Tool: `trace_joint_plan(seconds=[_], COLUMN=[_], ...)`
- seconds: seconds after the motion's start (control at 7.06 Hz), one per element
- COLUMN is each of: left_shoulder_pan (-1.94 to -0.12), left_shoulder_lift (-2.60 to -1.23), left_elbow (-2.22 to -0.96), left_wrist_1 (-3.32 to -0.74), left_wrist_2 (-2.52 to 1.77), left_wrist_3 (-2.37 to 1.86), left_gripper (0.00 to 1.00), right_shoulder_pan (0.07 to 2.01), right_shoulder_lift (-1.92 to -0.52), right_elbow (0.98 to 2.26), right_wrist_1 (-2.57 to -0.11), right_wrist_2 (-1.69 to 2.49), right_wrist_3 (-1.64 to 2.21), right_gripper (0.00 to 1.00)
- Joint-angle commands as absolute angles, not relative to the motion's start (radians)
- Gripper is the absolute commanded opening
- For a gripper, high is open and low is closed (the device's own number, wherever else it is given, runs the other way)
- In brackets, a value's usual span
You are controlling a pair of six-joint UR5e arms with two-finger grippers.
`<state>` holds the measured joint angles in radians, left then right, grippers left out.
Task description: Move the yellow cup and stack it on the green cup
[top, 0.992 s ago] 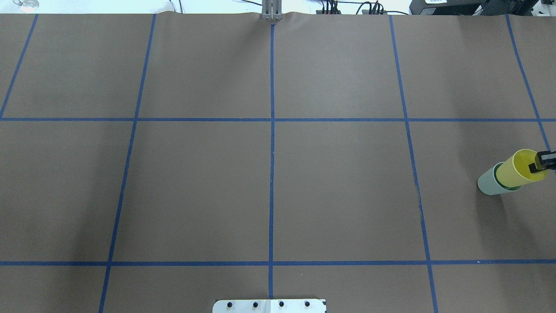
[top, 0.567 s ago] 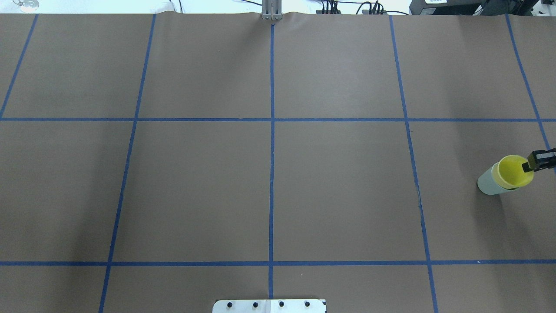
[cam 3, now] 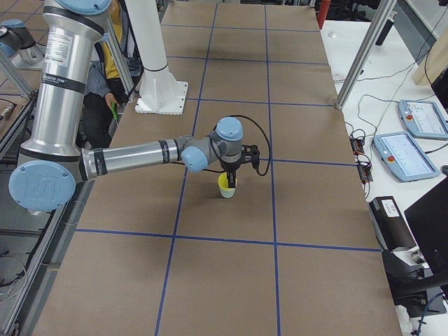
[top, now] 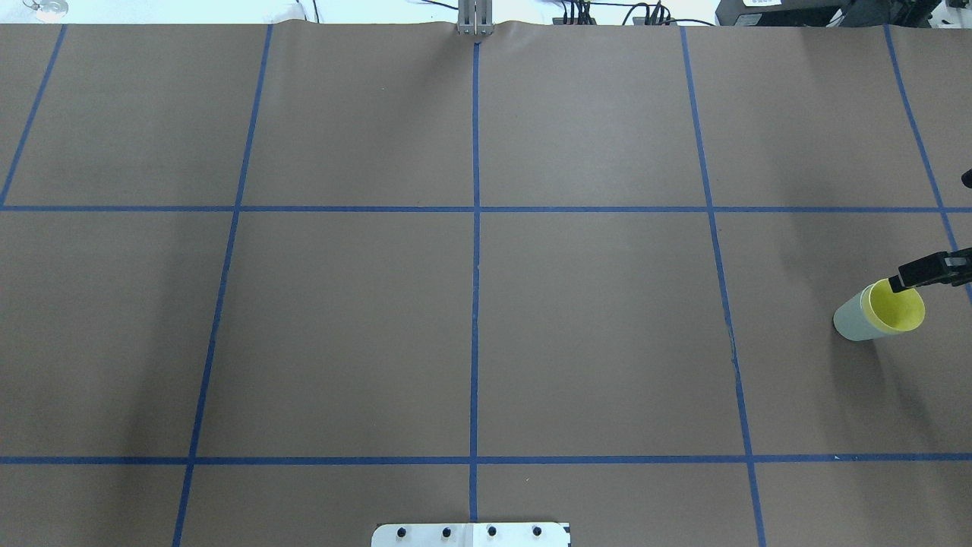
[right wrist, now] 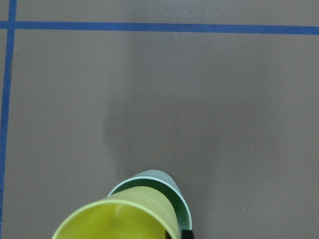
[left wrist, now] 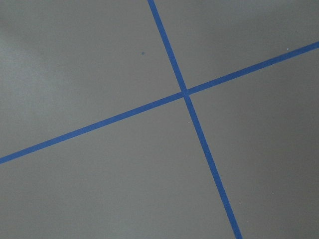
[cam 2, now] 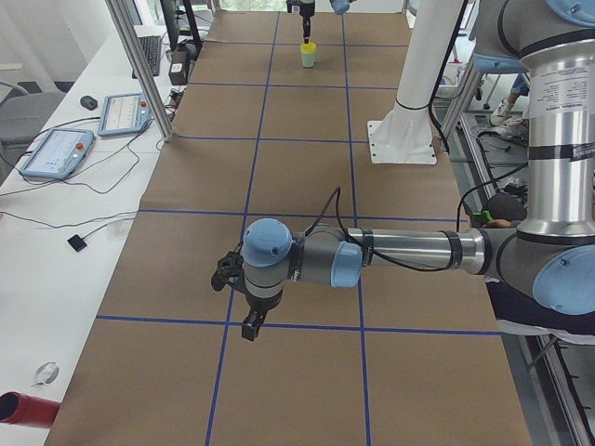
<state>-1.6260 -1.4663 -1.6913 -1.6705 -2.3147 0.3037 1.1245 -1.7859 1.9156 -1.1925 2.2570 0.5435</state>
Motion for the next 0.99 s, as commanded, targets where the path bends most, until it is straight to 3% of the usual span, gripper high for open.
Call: trace_joint_plan(seconds=[0.0,0.28,0.85], left_shoulder_pan=[-1.626,-1.625,-1.557], left_shoulder_lift=[-1.460,-1.448,-1.448], left_elbow=[-1.689,-1.690,-1.678], left_wrist_1=[-1.666,-1.660,-1.614], left_wrist_2=[-2.315,-2.316,-2.339], left_wrist_3=[0.304,0.288,0.179], left_gripper=[1.00,1.00,1.00], right_shoulder_pan=[1.263,1.440,1.653], right_shoulder_lift=[-1.776,-1.732,-1.762], right_elbow=[1.907,1.901,1.844], right_wrist_1=[-1.323,-1.554,-1.732], right_wrist_2=[2.260,2.257,2.250], right_wrist_3=[0.293,-0.011,-0.245], right_gripper=[1.00,1.00,1.00])
